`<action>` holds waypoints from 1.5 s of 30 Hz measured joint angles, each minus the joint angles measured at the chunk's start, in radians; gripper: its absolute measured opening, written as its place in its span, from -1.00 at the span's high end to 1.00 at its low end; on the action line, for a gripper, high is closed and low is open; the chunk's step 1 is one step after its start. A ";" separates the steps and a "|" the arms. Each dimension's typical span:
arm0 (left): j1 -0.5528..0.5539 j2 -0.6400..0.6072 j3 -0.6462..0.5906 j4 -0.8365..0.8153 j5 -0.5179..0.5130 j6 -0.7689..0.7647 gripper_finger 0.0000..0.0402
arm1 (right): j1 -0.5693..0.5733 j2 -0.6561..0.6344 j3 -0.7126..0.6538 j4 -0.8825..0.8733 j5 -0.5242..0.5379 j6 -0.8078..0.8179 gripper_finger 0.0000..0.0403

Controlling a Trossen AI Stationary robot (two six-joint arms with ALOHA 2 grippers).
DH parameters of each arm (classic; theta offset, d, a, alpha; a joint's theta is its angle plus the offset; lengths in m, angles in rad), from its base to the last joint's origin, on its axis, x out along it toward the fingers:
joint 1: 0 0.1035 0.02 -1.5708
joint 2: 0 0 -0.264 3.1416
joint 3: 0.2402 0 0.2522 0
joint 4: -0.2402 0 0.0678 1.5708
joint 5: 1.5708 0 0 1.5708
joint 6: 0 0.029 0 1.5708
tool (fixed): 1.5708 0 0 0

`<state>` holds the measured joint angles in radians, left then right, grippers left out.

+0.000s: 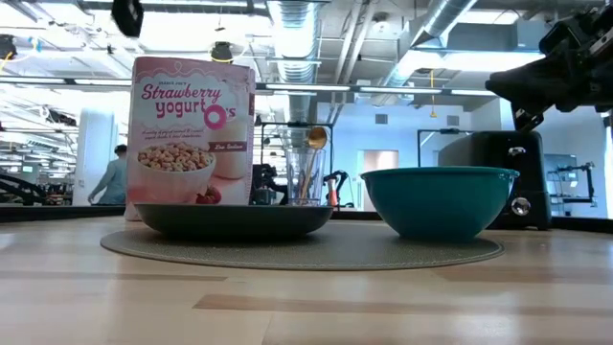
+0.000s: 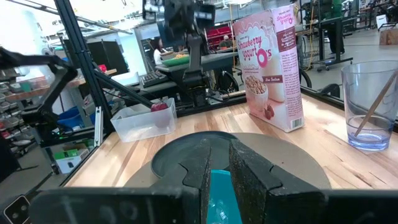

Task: Arrange a breakfast setting

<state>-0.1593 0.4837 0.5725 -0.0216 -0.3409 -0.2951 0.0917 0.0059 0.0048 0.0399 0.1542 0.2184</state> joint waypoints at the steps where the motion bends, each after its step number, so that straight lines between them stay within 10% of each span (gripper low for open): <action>1: 0.000 0.030 0.040 -0.009 -0.028 0.005 1.00 | 0.000 0.000 0.000 0.000 0.000 0.000 0.57; 16: 0.010 0.251 0.472 -0.200 -0.628 0.172 0.90 | 0.000 0.000 0.000 0.000 0.000 0.000 0.57; 21: 0.061 0.257 0.522 -0.405 -0.666 0.027 0.59 | 0.000 0.000 0.000 0.012 0.000 0.000 0.57; 33: 0.386 0.330 0.698 -0.751 -0.217 -0.126 -0.27 | -0.003 0.000 0.010 0.061 0.068 0.335 0.57; 45: 0.600 0.499 0.980 -1.115 0.048 -0.109 -0.37 | -0.003 0.000 0.012 0.064 0.065 0.340 0.57</action>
<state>0.4404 0.9830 1.5521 -1.1367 -0.2925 -0.4045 0.0891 0.0055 0.0171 0.1036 0.2194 0.5579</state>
